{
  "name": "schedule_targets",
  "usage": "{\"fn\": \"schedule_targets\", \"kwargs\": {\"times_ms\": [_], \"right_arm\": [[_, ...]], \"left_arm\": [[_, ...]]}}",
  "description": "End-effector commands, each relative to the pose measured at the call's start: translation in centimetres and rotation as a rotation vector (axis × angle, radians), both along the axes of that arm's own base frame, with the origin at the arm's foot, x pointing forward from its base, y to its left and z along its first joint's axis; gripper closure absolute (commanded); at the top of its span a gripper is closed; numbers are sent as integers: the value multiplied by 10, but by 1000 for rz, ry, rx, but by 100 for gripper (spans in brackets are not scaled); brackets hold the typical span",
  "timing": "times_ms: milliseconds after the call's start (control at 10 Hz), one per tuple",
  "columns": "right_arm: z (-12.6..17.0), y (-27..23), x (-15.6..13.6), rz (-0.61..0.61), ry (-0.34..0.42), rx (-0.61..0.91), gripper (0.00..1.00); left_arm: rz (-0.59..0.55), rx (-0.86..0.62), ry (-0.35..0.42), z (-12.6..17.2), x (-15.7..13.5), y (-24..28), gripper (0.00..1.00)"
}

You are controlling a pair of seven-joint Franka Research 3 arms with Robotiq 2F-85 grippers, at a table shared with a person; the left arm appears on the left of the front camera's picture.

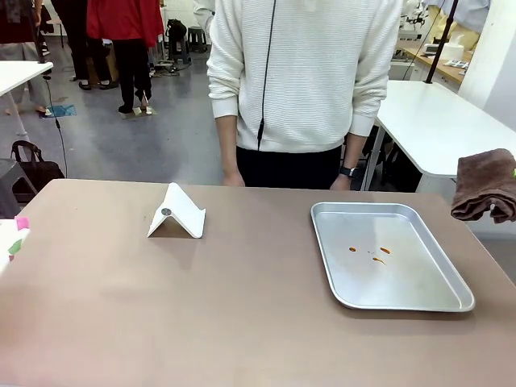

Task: Clean the surface of the table.
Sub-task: If a person points to the right, clean the right side of the table with your right hand, and if they point to the left, clean the left side with your left hand, then clean the area not pointed to by the person.

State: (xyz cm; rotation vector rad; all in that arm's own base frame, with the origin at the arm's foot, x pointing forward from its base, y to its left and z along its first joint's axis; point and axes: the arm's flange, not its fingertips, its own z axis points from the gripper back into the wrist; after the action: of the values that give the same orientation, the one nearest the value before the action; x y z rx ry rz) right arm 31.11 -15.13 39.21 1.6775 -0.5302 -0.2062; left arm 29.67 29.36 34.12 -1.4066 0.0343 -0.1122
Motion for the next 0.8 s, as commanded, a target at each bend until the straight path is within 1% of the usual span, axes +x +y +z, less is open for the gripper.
{"fn": "schedule_targets", "kwargs": {"times_ms": [0, 700], "right_arm": [[4, 0, -2, 1, 5, -7, 100], [4, 0, -2, 1, 5, -7, 100]], "left_arm": [[-17, -14, -2, 8, -2, 0, 80], [-17, -14, -2, 8, -2, 0, 80]]}}
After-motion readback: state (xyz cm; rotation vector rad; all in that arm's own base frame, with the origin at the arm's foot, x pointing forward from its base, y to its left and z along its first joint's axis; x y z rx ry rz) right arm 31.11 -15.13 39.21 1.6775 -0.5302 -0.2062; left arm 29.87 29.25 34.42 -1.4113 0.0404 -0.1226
